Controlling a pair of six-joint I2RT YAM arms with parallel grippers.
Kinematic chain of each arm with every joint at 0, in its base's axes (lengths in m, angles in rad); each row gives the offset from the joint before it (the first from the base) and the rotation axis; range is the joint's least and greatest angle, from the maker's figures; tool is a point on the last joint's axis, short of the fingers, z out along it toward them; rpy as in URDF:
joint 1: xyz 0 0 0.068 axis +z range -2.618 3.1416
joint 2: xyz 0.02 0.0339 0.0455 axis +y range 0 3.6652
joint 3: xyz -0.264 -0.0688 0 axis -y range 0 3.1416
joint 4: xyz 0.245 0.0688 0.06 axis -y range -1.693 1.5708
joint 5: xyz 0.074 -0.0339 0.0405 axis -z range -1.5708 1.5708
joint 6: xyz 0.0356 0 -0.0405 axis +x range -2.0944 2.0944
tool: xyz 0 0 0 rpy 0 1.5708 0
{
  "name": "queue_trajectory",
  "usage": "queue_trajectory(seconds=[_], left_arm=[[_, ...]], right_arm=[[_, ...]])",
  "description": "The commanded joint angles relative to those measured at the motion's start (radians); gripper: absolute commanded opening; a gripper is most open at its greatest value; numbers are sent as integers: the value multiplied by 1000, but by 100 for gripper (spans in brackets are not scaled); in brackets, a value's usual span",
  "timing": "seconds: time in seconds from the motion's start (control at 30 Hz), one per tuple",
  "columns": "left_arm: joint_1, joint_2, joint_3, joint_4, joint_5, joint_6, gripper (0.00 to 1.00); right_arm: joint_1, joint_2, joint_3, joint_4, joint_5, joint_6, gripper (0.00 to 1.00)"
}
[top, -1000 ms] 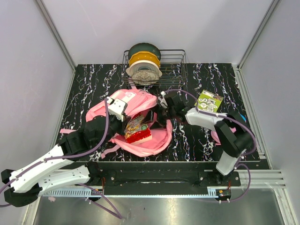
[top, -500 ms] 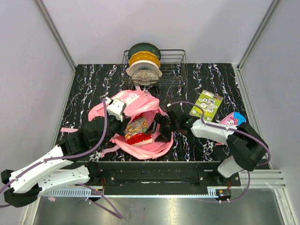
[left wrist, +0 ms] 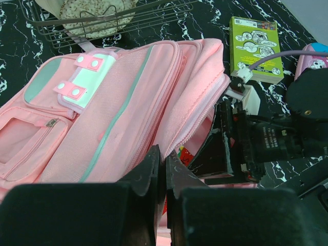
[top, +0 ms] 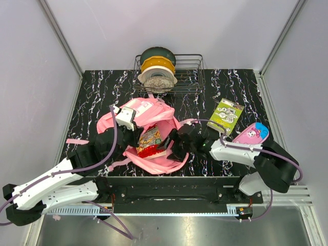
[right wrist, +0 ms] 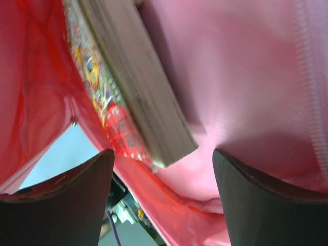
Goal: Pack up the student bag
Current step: Place the book in the student bag.
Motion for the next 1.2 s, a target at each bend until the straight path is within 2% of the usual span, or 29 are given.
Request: queue_trajectory(seconds=[0.0,0.27,0.33,0.43,0.5,0.57,0.6,0.63,0.8,0.87,0.97,1.07,1.17], left_arm=[[6,-12,18,162,-64,-20,0],[6,-26,16,161,-68,-12,0],[6,-27,18,159,-65,-9,0],[6,-27,18,161,-59,-6,0],[6,-30,16,159,-56,-6,0],[6,-29,13,159,-54,-4,0],[6,-29,13,157,-54,-3,0],[6,-29,11,157,-54,-3,0],[6,-32,16,156,-31,26,0],[6,-37,15,156,-25,45,0],[6,-49,12,161,-25,66,0],[6,-55,15,165,-21,85,0],[6,-61,13,170,-8,92,0]], right_arm=[[30,43,-6,20,95,105,83],[31,129,8,164,61,109,76],[31,155,13,204,55,112,71],[31,175,11,261,50,109,54],[33,170,5,292,55,99,33],[31,157,4,287,73,88,29],[31,137,8,281,86,64,19],[31,124,13,273,98,41,16],[30,58,103,230,177,-231,10],[11,84,151,249,112,-329,6],[-6,167,204,298,-8,-383,1],[-15,267,244,388,-118,-398,1],[-35,351,290,407,-155,-360,2]])
